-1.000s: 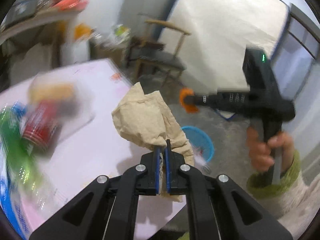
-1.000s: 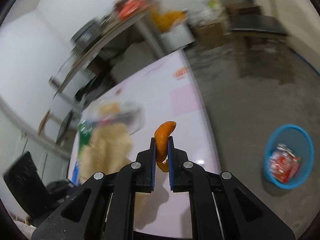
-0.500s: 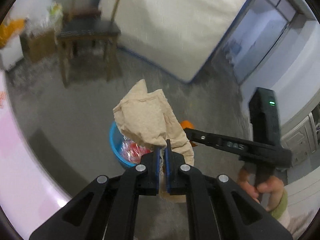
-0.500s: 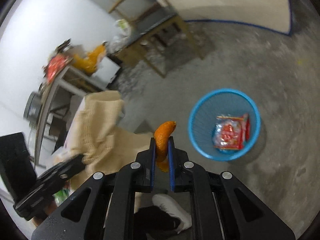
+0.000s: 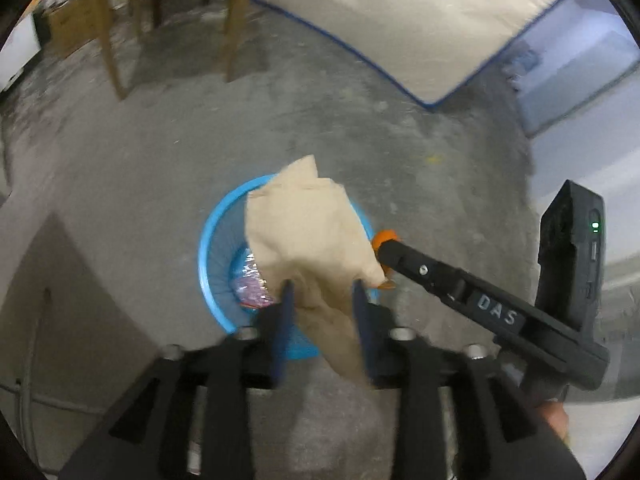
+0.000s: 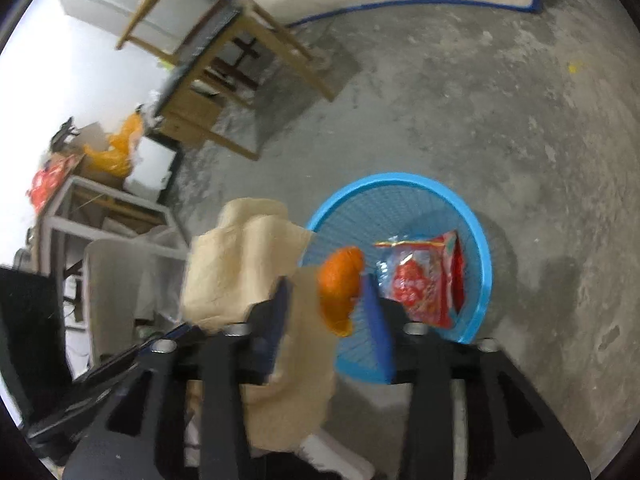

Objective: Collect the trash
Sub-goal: 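Carry the cloth and orange peel over the blue wastebasket and open both grippers, then swing both tools back to the table toward the clear plastic container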

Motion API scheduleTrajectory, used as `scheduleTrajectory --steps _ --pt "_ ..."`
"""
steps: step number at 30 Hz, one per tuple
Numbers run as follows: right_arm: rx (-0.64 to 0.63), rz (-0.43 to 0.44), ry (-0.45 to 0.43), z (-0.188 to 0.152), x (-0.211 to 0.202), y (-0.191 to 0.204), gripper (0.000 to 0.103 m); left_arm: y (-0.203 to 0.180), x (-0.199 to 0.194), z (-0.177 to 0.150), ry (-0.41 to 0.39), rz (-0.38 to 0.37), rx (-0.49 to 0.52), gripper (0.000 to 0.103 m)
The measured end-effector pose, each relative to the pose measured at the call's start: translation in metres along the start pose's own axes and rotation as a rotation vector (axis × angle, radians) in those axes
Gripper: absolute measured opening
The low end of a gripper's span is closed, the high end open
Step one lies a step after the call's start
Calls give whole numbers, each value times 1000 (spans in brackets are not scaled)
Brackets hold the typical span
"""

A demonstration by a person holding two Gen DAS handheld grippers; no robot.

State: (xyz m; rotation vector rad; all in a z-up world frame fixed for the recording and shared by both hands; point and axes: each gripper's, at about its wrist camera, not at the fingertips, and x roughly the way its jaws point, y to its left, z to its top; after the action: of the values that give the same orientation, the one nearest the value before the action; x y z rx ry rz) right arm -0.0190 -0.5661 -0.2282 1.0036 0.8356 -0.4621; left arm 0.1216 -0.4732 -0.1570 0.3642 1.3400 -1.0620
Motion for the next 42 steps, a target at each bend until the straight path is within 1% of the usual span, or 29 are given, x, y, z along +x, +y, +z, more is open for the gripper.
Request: scheduleTrajectory --steps 2,4,8,10,11,16,18,20,21,23,25,27,30,33,35,36,38,39,42 --pt "-3 -43 22 1 13 -6 48 10 3 4 2 10 -17 44" --pt "9 -68 48 -1 24 -12 49 15 0 -2 0 20 -26 48" --pt "19 -65 38 -10 17 -18 53 20 -21 -11 -23 60 -10 50" --pt "17 -57 31 -14 9 -18 53 19 -30 -11 -36 86 2 52" --pt "14 -56 28 -16 7 -19 54 17 -36 -11 -47 87 10 53" --pt "-27 -58 -6 -25 -18 -16 57 13 -84 -26 -122 105 49 62" --pt "-39 -51 -13 -27 -26 -13 58 13 -106 -37 -155 95 50 65" --pt "-56 -39 -24 -33 -38 -10 62 16 -133 -54 -196 78 34 68" --pt "-71 -28 -34 -38 -47 -5 64 17 -140 -58 -209 70 26 69" --pt "-96 -12 -42 -44 -57 1 73 23 -165 -77 -246 46 -5 72" --pt "-129 4 -41 -52 -66 11 75 31 -185 -96 -279 41 -34 73" --pt "-169 22 -32 -58 -74 23 77 44 -208 -121 -315 55 -57 75" --pt "-245 68 -22 -69 -88 50 79 68 -243 -161 -381 103 -110 77" --pt "-350 130 -34 -81 -107 88 83 92 -274 -201 -446 151 -174 80" --pt "-414 168 -38 -89 -115 112 87 109 -298 -235 -503 204 -227 83" --pt "-453 188 -40 -94 -119 127 87 119 -311 -256 -535 234 -265 83" --pt "-524 226 -39 -106 -123 154 89 132 -327 -284 -575 266 -322 84" --pt "-569 245 -35 -113 -125 170 89 142 -336 -306 -605 280 -367 84" --pt "-702 311 -21 -136 -127 216 90 158 -353 -347 -669 315 -445 86"
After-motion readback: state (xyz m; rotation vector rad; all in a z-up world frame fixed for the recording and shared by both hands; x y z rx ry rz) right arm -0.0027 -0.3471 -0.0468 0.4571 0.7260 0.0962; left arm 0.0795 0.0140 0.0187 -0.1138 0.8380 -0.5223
